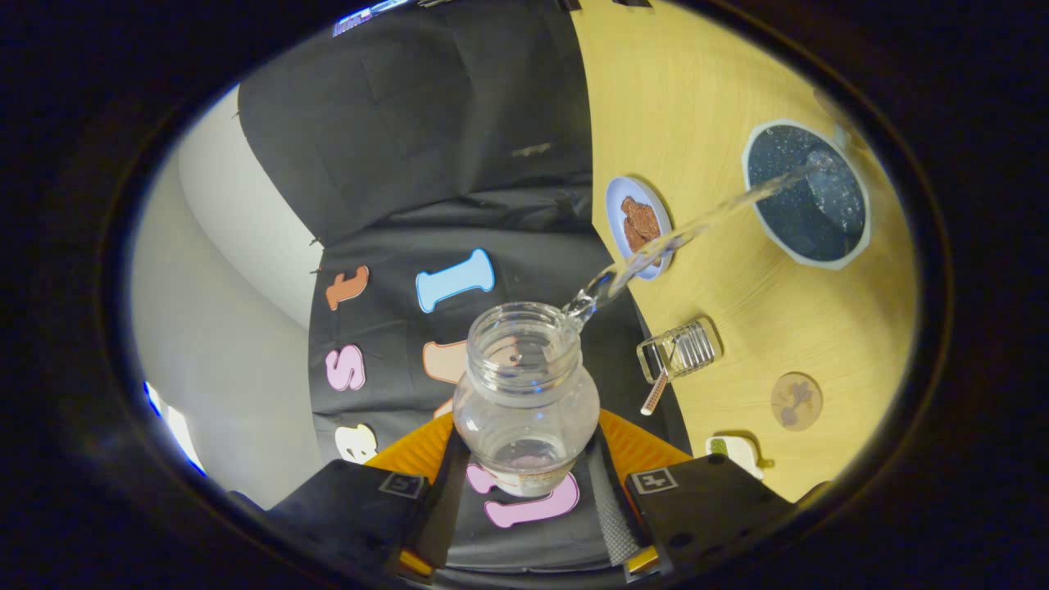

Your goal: Take the bottle from table, then pour the juice into the cup, finally place the bottle on the coaster

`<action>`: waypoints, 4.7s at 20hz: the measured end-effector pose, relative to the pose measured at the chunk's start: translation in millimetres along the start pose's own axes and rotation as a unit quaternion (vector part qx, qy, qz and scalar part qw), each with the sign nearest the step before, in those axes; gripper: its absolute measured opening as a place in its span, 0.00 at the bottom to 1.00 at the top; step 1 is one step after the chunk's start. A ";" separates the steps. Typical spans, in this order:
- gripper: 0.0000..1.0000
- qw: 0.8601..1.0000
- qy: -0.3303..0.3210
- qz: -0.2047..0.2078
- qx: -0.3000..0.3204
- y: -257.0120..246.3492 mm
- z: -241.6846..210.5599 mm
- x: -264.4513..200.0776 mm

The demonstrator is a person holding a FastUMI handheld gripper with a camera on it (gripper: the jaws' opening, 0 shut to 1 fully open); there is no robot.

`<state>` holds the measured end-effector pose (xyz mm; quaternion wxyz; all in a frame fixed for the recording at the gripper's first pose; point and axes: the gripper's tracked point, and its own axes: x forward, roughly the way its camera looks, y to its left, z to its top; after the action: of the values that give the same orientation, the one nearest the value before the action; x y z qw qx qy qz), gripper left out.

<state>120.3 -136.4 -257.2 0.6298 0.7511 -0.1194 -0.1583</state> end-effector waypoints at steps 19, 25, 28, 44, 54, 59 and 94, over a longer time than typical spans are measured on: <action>0.75 0.999 -0.011 0.030 0.044 21.6 -8.7 8.6; 0.75 0.997 -0.019 0.045 0.057 38.9 -9.0 12.1; 0.75 0.996 -0.028 0.056 0.065 49.1 -6.1 11.8; 0.75 0.988 -0.055 0.100 0.104 94.7 1.2 8.4; 0.75 0.983 -0.069 0.115 0.124 112.9 5.7 7.8; 0.75 0.981 -0.074 0.117 0.136 116.7 5.6 11.1; 0.75 0.987 -0.050 -0.024 -0.151 10.1 17.2 2.4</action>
<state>116.1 -154.8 -250.2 0.7251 0.6414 -0.1070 -0.2267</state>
